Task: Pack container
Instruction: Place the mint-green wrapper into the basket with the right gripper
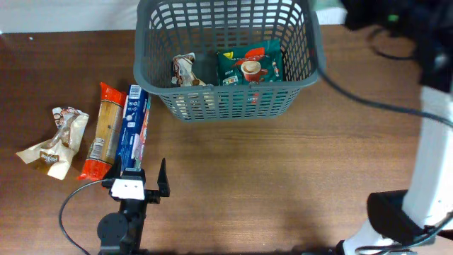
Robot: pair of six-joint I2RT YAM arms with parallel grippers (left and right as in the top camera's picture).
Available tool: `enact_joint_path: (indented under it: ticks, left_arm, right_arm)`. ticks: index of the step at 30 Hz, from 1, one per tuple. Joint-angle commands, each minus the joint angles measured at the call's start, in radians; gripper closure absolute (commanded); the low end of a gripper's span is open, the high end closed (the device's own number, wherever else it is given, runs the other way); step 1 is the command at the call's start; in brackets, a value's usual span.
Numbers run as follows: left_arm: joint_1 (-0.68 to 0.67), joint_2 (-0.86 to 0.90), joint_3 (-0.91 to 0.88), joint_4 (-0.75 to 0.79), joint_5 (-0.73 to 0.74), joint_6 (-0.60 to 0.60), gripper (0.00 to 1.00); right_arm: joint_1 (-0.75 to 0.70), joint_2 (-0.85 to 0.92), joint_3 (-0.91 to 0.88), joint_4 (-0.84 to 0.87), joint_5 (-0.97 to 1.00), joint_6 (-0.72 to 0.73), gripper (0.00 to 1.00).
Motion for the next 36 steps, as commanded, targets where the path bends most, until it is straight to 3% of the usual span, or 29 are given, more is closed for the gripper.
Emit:
enact_joint_path:
  ticks: [1,6,11,25,26,27,29,30,32,36]
  left_arm:
    - [-0.003,-0.006,-0.006,0.001,0.011,-0.006,0.01]
    - [-0.003,-0.006,-0.006,0.001,0.011,-0.006,0.01]
    - [-0.003,-0.006,-0.006,0.001,0.011,-0.006,0.01]
    - [-0.003,-0.006,-0.006,0.001,0.011,-0.006,0.01]
    - [-0.003,-0.006,-0.006,0.001,0.011,-0.006,0.01]
    - [-0.003,-0.007,-0.006,0.001,0.011,-0.006,0.01]
    - [-0.003,-0.006,-0.006,0.001,0.011,-0.006,0.01]
    - [-0.003,-0.006,-0.006,0.001,0.011,-0.006,0.01]
    - [-0.003,-0.006,-0.006,0.001,0.011,-0.006,0.01]
    - [-0.003,-0.006,-0.006,0.001,0.011,-0.006,0.01]
  right_arm:
    - [0.125,0.067,0.001,0.045,0.109,0.137,0.97]
    - [0.277,0.204,0.001,0.121,0.274,0.357,0.97]
    - [0.360,0.354,0.001,0.201,0.346,0.451,0.97]
    - [0.382,0.581,0.000,0.227,0.346,0.460,0.96]
    - [0.383,0.587,0.000,0.225,0.346,0.460,0.92]
    - [0.383,0.592,0.000,0.224,0.339,0.460,0.74]
    - [0.382,0.594,0.000,0.218,0.309,0.460,0.51]
    - [0.380,0.592,0.001,0.217,0.295,0.460,0.47]
    - [0.373,0.573,0.002,0.217,0.261,0.428,0.47]
    - [0.351,0.470,0.045,0.144,0.263,0.217,0.41]
